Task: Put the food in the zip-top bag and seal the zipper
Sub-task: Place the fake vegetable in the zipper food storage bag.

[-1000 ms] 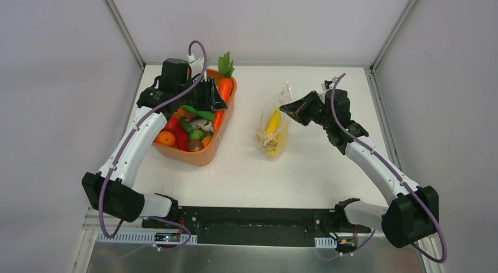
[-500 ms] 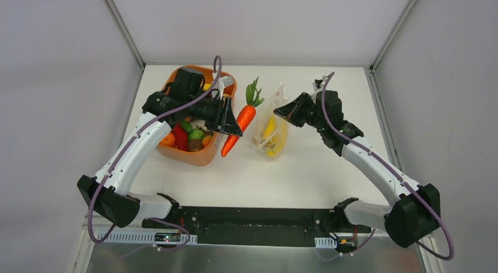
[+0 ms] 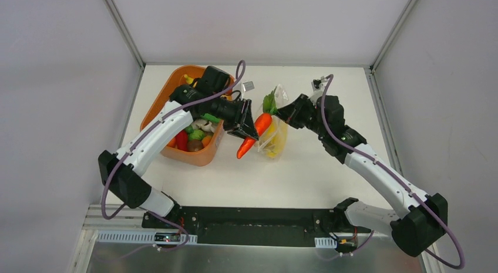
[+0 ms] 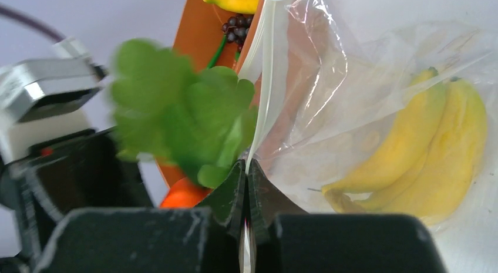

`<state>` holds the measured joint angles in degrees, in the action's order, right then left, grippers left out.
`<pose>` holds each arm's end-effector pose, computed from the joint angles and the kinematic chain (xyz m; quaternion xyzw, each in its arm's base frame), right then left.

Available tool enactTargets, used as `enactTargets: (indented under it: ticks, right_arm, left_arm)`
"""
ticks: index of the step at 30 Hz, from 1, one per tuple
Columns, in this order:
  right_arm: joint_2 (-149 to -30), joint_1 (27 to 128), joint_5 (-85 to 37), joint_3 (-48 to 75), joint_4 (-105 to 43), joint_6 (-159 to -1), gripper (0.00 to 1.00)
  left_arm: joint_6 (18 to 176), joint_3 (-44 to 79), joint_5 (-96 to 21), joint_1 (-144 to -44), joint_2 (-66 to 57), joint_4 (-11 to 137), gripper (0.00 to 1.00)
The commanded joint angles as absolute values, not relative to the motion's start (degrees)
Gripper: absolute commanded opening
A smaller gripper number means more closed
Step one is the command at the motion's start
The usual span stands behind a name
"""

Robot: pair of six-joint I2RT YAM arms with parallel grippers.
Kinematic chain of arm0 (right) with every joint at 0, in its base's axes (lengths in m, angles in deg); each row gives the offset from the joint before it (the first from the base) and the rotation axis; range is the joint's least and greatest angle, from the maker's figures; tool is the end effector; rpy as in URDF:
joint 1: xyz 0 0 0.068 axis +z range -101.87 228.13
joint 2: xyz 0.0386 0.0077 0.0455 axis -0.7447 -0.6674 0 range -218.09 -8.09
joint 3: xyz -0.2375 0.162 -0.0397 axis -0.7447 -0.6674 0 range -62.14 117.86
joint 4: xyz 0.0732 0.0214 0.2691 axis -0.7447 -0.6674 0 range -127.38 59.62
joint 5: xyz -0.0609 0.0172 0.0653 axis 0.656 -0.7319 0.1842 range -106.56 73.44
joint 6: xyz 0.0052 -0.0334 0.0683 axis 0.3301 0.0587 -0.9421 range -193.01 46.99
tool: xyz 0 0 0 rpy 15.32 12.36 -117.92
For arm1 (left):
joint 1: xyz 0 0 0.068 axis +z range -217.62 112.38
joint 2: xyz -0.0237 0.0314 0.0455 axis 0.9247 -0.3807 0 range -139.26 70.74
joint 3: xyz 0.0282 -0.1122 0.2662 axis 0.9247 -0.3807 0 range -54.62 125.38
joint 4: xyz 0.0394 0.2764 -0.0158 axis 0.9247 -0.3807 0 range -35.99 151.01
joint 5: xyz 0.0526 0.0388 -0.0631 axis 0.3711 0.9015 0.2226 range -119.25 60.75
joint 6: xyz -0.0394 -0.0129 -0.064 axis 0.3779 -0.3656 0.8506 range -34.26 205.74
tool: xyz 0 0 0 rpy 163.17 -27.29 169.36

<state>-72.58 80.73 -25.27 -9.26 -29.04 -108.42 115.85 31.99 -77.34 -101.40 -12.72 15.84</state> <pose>0.2519 0.1728 0.3491 -0.0298 0.7663 0.4058 0.4973 0.2521 -0.2265 0.3896 0.1923 0.8286 -0.5123 0.1181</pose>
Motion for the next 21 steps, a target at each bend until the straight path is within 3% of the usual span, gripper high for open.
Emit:
enactTargets:
  ticks: [1, 4, 11, 21]
  right_arm:
    - [-68.62, 81.85, -24.93, -10.59, -25.14, -104.46, 0.00]
    - [-67.91, 82.14, -26.04, -10.79, -25.92, -103.34, 0.00]
    - [-65.86, 82.34, -32.84, -11.70, -26.11, -99.73, 0.00]
    - [-67.84, 83.18, -41.63, -9.58, -28.03, -94.84, 0.00]
  left_arm:
    - [118.02, 35.68, -75.32, -101.96, -16.31, 14.35, 0.00]
    - [118.67, 36.86, -75.56, -102.42, -18.54, 14.92, 0.00]
    - [112.55, 44.26, -63.93, -102.46, -24.72, 1.33, 0.00]
    - [106.67, 59.06, -62.61, -103.27, -34.33, -9.67, 0.01]
